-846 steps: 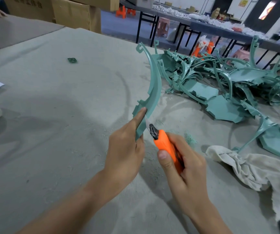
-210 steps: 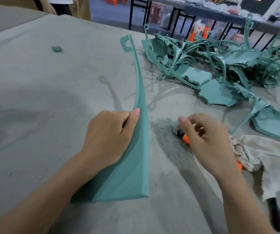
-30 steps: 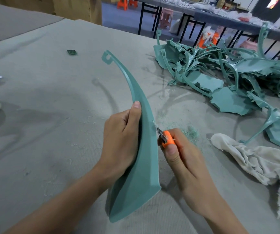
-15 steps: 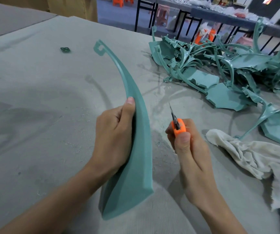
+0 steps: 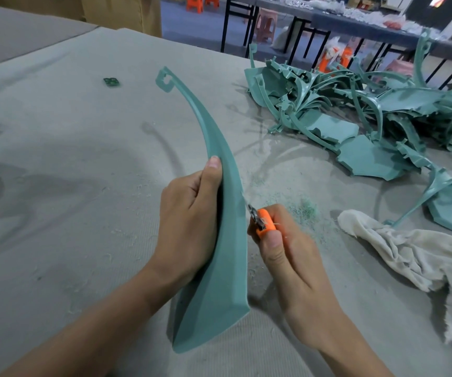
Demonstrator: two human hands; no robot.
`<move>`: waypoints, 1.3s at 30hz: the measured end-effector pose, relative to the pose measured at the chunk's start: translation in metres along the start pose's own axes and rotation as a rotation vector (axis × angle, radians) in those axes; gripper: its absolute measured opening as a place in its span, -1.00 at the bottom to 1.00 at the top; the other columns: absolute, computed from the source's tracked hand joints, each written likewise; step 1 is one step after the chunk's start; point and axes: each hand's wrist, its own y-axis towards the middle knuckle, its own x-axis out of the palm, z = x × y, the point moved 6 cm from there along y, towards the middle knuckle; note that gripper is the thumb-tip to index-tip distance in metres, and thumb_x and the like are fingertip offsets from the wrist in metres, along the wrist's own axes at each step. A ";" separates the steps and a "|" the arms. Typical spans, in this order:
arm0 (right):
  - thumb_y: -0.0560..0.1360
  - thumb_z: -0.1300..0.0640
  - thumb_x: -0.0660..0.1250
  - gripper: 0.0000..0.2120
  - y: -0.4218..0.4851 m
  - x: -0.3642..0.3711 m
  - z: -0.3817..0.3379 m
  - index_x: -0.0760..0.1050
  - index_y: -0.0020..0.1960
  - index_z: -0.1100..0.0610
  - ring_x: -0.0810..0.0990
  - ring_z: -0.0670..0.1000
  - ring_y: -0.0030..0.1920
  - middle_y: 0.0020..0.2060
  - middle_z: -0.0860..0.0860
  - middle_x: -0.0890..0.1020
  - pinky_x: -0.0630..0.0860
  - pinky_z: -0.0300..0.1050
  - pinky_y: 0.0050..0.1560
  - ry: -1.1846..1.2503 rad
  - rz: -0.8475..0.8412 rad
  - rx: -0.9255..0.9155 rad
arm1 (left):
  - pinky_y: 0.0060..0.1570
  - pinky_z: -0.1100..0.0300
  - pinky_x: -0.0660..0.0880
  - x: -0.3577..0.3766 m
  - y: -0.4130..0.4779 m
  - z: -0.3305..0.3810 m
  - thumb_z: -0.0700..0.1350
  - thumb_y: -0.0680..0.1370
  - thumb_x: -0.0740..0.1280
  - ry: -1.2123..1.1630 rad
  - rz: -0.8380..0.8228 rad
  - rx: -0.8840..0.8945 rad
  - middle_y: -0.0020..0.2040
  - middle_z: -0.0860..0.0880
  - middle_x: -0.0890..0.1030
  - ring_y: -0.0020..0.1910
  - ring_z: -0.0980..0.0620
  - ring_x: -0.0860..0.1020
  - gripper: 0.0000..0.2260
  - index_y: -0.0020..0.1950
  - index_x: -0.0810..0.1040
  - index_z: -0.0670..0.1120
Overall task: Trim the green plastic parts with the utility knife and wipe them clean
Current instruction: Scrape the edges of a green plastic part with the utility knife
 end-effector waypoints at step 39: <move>0.64 -0.26 0.05 -0.57 0.000 0.000 0.002 0.32 -0.15 0.08 0.33 0.05 -0.30 -0.32 -0.09 0.34 0.31 0.20 -0.28 0.085 0.026 0.005 | -0.56 0.48 0.18 0.003 -0.007 0.001 -0.03 0.67 0.13 -0.083 0.058 0.029 -0.64 0.19 0.32 -0.64 0.23 0.29 -0.44 -0.58 0.37 0.11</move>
